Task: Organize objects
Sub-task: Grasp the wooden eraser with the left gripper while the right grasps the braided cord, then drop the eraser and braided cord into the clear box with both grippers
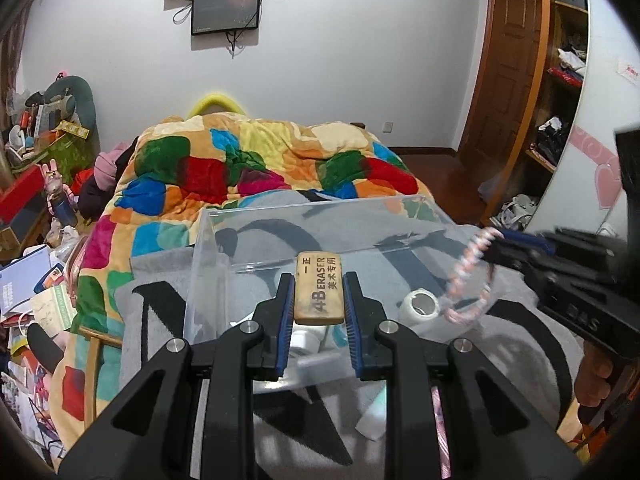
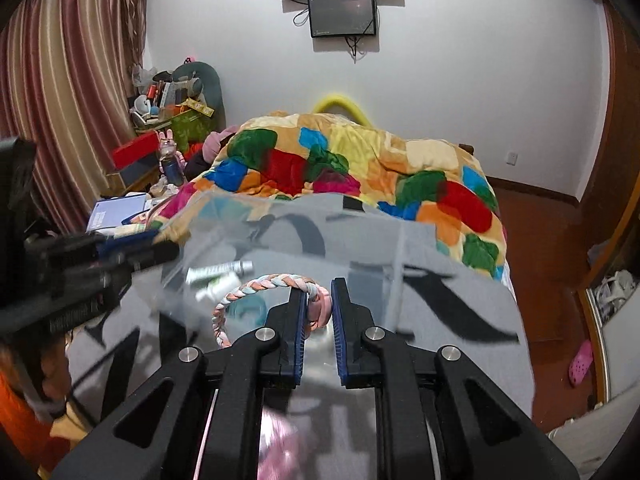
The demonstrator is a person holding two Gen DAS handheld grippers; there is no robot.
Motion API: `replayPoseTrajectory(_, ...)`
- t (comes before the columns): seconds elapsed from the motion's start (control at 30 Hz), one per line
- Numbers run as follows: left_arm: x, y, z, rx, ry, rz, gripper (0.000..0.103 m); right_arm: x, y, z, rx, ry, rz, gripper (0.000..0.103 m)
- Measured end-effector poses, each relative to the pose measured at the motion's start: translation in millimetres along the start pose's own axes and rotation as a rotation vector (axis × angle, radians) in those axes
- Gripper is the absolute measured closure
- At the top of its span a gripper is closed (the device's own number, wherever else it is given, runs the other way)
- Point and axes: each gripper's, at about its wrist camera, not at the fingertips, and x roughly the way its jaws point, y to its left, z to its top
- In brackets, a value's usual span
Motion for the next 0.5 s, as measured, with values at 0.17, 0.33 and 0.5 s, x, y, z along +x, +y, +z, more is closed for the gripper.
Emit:
replayPoseTrajectory(0.17, 19.2, 7.0, -2.6, -0.019, 0.048, -0.003, 0.080, 44.4, 8.6, 15.5, -0.018, 0.080, -0.043, 0.092)
replayPoseTrajectory(0.33, 22.3, 3.4, -9.9, 0.005, 0.066, 0.005, 0.079, 68.6, 15.6, 5.9, -0.065, 0.174, -0.071, 0.080)
replayPoseTrajectory(0.5, 13.2, -4.1, -12.6, 0.037, 0.046, 0.016, 0.073, 52.7, 13.9, -2.7, -0.080, 0.152, -0.068, 0.055)
